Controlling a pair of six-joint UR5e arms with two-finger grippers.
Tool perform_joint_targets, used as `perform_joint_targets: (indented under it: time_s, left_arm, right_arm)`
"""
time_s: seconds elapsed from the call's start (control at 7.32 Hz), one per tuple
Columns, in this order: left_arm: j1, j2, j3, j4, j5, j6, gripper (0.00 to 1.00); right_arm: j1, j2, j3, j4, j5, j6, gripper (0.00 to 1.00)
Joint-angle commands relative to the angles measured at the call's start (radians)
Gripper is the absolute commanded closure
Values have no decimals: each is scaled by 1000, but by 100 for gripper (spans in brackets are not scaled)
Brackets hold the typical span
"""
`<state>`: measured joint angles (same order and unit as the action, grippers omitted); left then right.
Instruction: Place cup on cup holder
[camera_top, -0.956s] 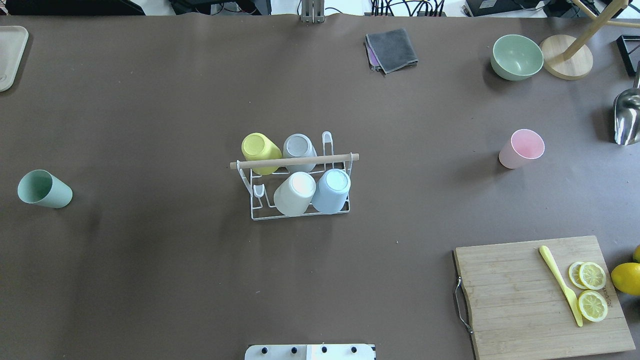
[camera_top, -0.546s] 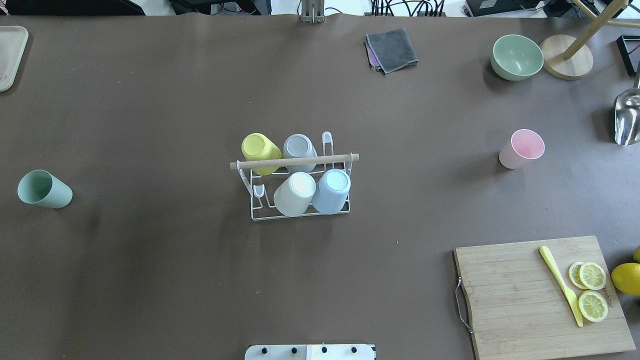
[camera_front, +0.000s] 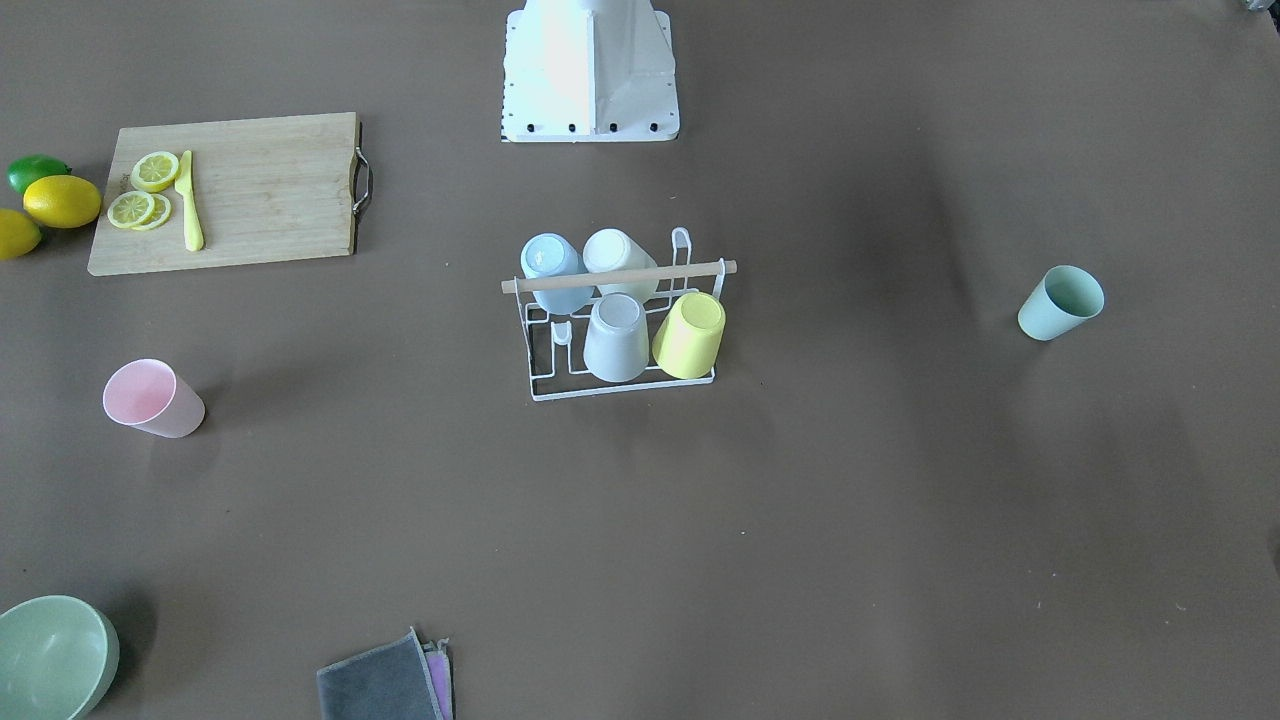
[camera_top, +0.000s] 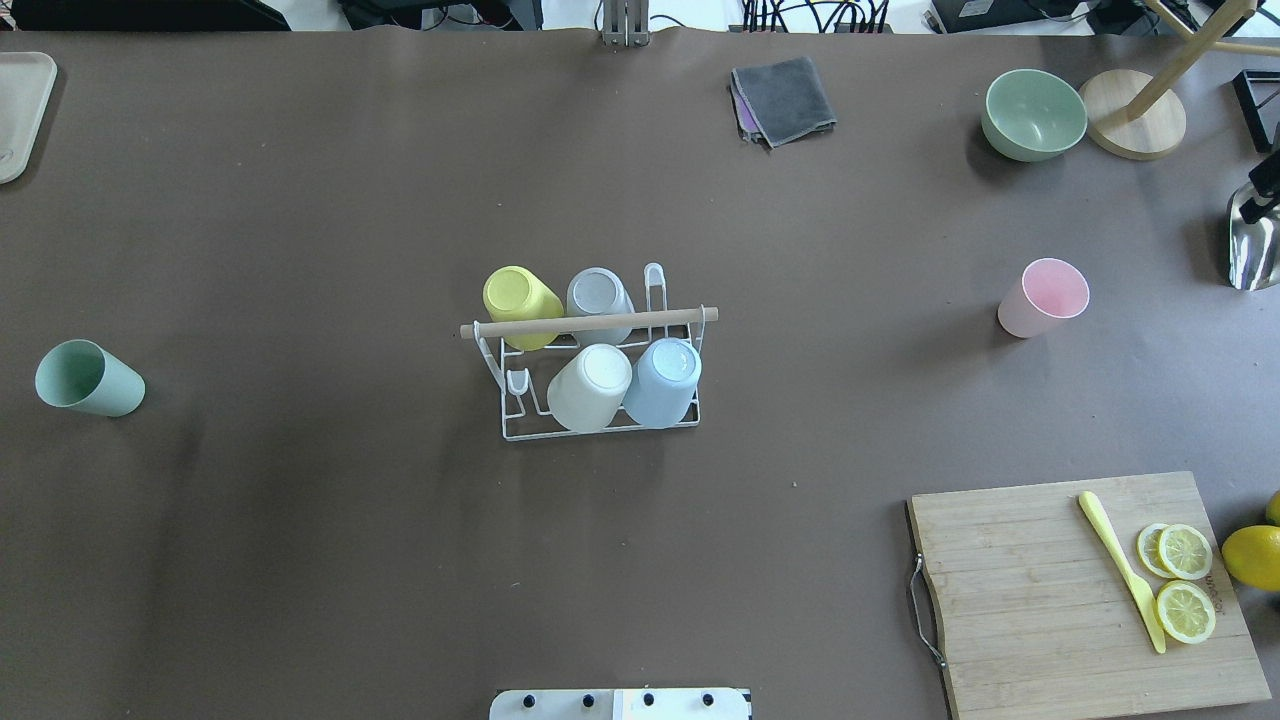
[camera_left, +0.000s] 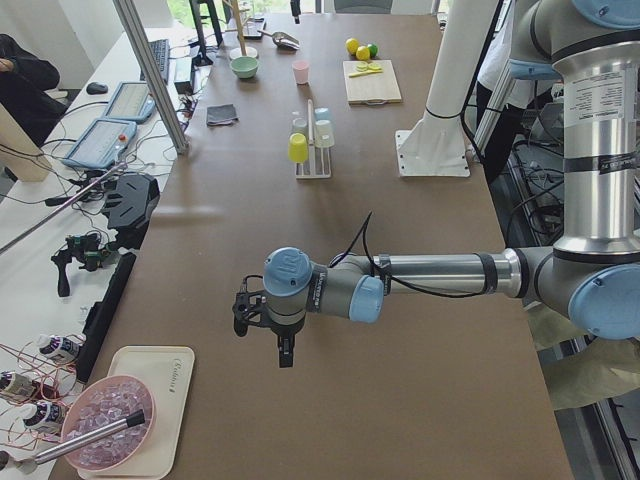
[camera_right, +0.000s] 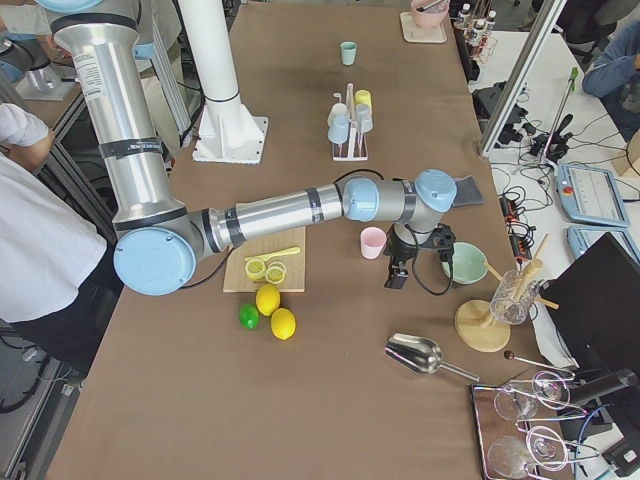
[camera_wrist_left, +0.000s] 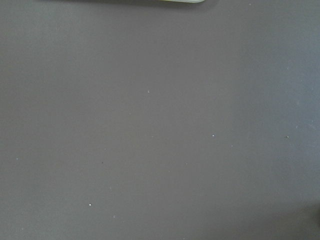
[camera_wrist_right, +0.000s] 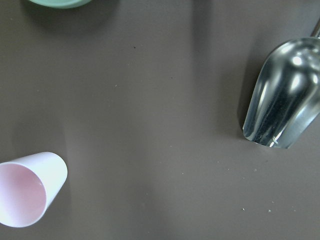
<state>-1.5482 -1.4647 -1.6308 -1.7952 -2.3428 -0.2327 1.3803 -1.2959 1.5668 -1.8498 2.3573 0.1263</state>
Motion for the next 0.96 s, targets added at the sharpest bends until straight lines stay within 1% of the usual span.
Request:
perform_joint_targets:
  time_s: [0.0,0.14,0.27,0.41,0.55,0.68,0.82]
  left_arm:
    - [-1,-25,-21,86,-7,3,1]
    - [0,-64,-29,144,-4,3,1]
    - [2,-106,-21,193,-1,4,1]
    - [16,-150,9,224,0,4,1]
    - [17,-178,41,229,2,12,1]
    - [45,-207,73,229,22,15,1]
    - [100,-256,115,234,42,23,1]
  right_arm:
    - [-49,139,-121,-55,10,-11,0]
    - [-82,217,-152,-128,-7,-42,0]
    - [-111,275,-165,-202,-48,-94,0]
    - [-142,350,-230,-203,-68,-94,0]
    - [-145,421,-301,-201,-81,-111,0]
    - [-162,446,-310,-203,-82,-154,0]
    - [-191,464,-312,-206,-111,-172,0]
